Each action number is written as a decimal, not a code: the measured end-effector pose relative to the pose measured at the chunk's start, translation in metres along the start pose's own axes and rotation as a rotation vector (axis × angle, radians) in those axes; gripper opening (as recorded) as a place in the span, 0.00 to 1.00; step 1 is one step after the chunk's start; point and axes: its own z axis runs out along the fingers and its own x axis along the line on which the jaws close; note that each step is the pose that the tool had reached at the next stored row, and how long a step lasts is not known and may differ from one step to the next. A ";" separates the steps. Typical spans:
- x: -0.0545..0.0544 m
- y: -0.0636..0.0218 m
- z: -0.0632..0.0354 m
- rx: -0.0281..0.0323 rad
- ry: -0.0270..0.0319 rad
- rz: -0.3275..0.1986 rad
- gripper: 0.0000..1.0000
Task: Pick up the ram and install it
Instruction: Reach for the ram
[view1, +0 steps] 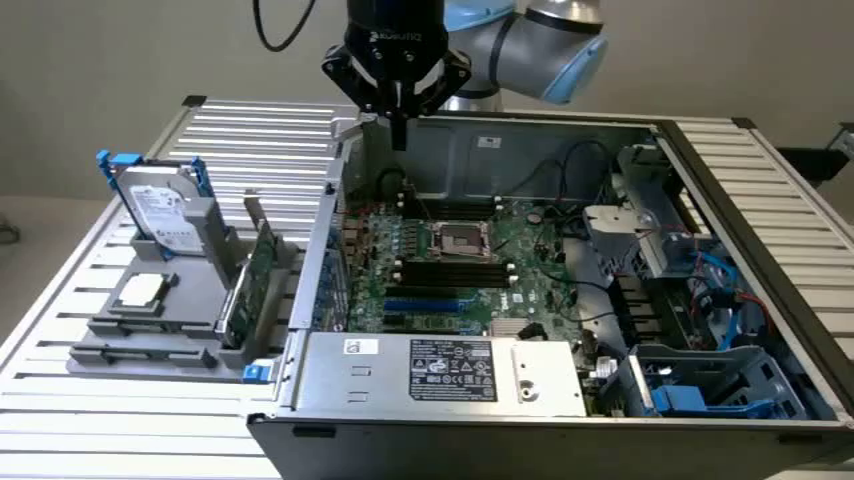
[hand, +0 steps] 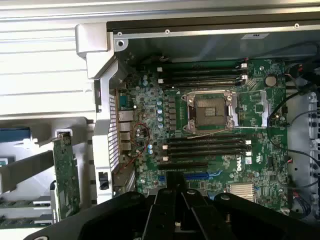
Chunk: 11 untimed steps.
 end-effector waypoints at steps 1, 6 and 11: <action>0.000 0.0000 0.0000 0.0000 0.0000 0.000 0.11; 0.000 0.0000 0.0000 0.0000 0.0000 0.000 0.11; 0.012 -0.0030 -0.0003 0.0000 -0.0003 0.000 0.11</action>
